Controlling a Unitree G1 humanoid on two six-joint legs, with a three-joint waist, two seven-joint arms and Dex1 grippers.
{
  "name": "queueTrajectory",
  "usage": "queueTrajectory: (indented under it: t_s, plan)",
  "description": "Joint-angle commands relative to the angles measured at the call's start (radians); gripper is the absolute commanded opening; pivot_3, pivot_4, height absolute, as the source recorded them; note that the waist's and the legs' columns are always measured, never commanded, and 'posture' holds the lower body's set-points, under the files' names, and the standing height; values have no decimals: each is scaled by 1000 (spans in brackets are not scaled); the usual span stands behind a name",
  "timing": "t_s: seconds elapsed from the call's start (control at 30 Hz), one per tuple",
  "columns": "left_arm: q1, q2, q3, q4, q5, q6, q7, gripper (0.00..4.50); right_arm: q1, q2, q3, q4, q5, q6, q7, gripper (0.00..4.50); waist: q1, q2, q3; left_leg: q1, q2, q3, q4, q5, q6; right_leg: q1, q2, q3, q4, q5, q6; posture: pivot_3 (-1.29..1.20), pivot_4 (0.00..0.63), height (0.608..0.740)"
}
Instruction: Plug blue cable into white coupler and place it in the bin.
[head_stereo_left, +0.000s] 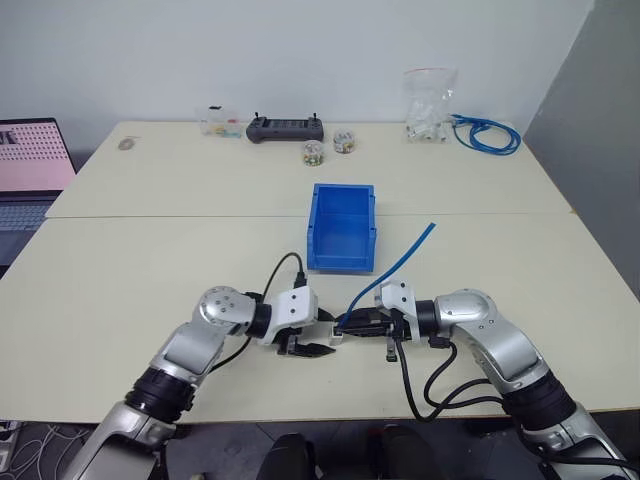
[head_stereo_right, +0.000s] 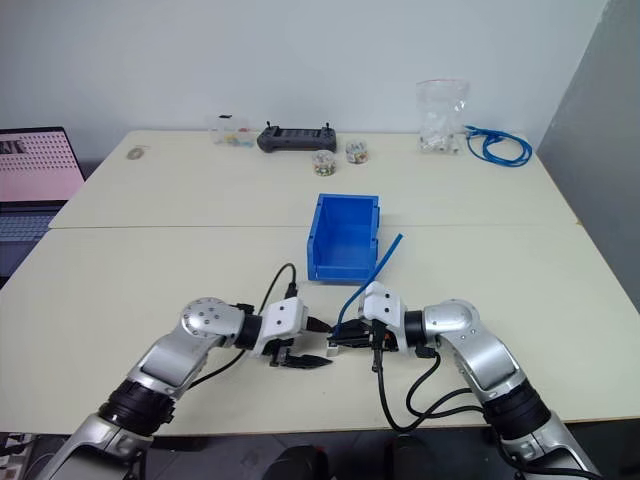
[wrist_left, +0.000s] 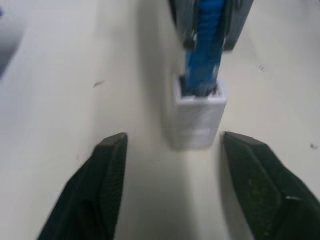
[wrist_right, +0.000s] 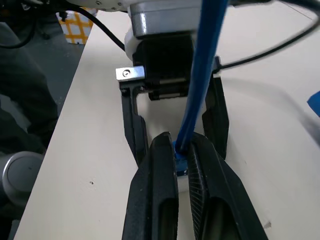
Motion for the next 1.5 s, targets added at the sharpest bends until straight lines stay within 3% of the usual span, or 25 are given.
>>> queueTrajectory:
  t_s: [0.03, 0.1, 0.37, 0.57, 0.77, 1.1, 1.17, 1.23, 1.5]
  plan:
    - [52, 48, 125, -154, -70, 80, 56, 4028, 0, 6, -58, -113, 60, 57, -45, 15, 0, 0, 1, -5, 0, 0, 1, 0, 0, -4, 0, 0, 0, 1, -1, 0, 150, 740]
    - [87, 68, 173, -234, -96, 132, 84, 4471, 6, 5, -78, -144, 82, 81, -66, 15, 2, -1, 2, -8, 0, -1, 1, 0, 0, -6, -1, -1, 0, 3, -4, 0, 150, 740]
    - [160, 121, 277, -480, -187, 324, 166, 4500, -4, -1, -189, -231, 197, 192, -135, 15, 5, -2, 8, -10, -2, -2, 1, 0, 0, -6, -2, -2, -2, 2, -3, 0, 150, 740]
    - [124, 135, 317, -540, -198, 418, 251, 4500, -66, 22, -276, -210, 276, 250, -206, 15, 3, -2, 9, -9, -1, -2, 2, 0, 0, -6, -2, -2, 0, 1, 0, 0, 150, 740]
    - [13, 131, 302, -494, -164, 443, 323, 4500, -225, 99, -336, -61, 299, 266, -301, 14, 1, -4, 15, -9, -1, -1, 2, 1, -1, -6, -1, -2, 1, 4, -4, 0, 150, 740]
    - [-161, 90, 234, -403, -131, 480, 405, 4500, -521, 163, -318, 354, 140, 196, -428, 14, 2, -4, 16, -13, -2, 1, 2, 1, -1, -11, -2, 0, 1, 5, -4, 0, 150, 740]
    - [-176, 92, 229, -385, -129, 479, 408, 4500, -576, 159, -314, 444, 108, 208, -446, 714, 2, -4, 16, -15, -2, 3, 2, 1, -2, -15, -2, 1, 3, 5, -5, 0, 150, 740]
    - [-191, 100, 227, -366, -126, 473, 403, 4500, -612, 136, -304, 493, 97, 231, -416, 1110, 1, -4, 16, -21, -2, 4, 3, 4, -6, -21, -2, 2, 6, 5, -5, 0, 150, 740]
    - [-219, 120, 234, -318, -126, 471, 393, 4500, -593, -21, -304, 480, 71, 278, -309, 3133, 2, -4, 16, -27, -2, 4, 9, 2, -3, -26, -2, 2, 11, 5, -5, 0, 150, 740]
